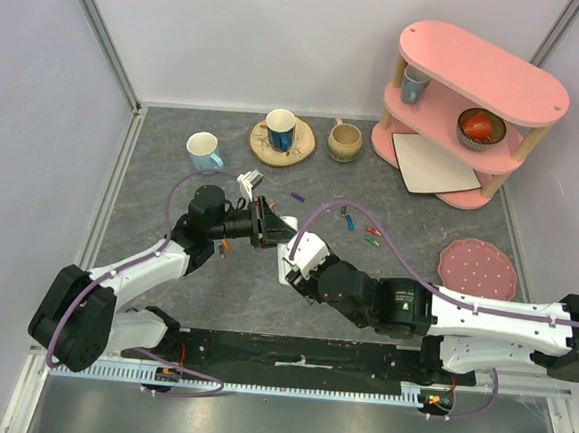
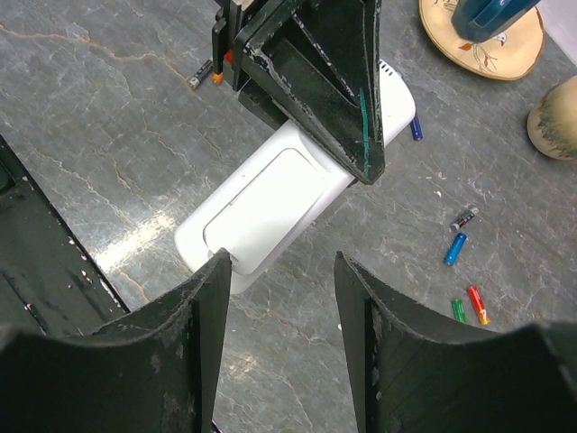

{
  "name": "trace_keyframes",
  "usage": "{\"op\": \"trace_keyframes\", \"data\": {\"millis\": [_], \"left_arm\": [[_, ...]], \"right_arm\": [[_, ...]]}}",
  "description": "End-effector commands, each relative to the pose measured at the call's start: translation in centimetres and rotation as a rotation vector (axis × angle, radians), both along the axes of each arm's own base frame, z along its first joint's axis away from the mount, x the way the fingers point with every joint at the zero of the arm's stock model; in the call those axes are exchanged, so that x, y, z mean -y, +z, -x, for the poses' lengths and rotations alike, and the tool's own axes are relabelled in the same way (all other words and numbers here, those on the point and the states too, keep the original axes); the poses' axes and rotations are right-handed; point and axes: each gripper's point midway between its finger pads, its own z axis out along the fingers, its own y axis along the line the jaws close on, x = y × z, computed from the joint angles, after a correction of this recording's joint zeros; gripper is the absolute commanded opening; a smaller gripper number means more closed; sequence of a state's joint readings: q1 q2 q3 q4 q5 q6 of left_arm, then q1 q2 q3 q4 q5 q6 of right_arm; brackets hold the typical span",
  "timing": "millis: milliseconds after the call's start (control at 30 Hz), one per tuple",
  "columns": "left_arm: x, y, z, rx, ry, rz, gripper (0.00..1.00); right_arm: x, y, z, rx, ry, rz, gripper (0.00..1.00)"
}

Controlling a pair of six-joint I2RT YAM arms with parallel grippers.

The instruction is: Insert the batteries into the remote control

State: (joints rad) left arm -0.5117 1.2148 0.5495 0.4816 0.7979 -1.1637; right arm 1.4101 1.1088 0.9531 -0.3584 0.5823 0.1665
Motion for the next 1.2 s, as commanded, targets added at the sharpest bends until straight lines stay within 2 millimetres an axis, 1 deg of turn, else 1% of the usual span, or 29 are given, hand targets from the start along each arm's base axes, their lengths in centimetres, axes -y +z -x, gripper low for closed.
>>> {"op": "trace_keyframes", "data": {"millis": [0, 200, 867, 1167], "left_arm": [[0.1, 1.3, 1.5, 0.029, -0.072, 0.037, 0.02], [0.2, 1.4, 1.4, 0.032, -0.069, 0.038, 0.02], [0.3, 3.5, 1.4, 0.037, -0.082, 0.079, 0.02], [0.4, 4.0, 1.3, 0.034, -0.084, 0.089, 0.02]], "right_arm": [[0.8, 3.4, -1.4, 0.049, -0.086, -0.09, 0.56], [0.9, 3.2, -1.2, 0.038, -0.078, -0.092, 0.57], [1.3, 2.0, -0.7, 0.019, -0.058, -0.067, 0.57], [1.4, 1.7, -0.6, 0.015, -0.053, -0.06, 0.56]]}}
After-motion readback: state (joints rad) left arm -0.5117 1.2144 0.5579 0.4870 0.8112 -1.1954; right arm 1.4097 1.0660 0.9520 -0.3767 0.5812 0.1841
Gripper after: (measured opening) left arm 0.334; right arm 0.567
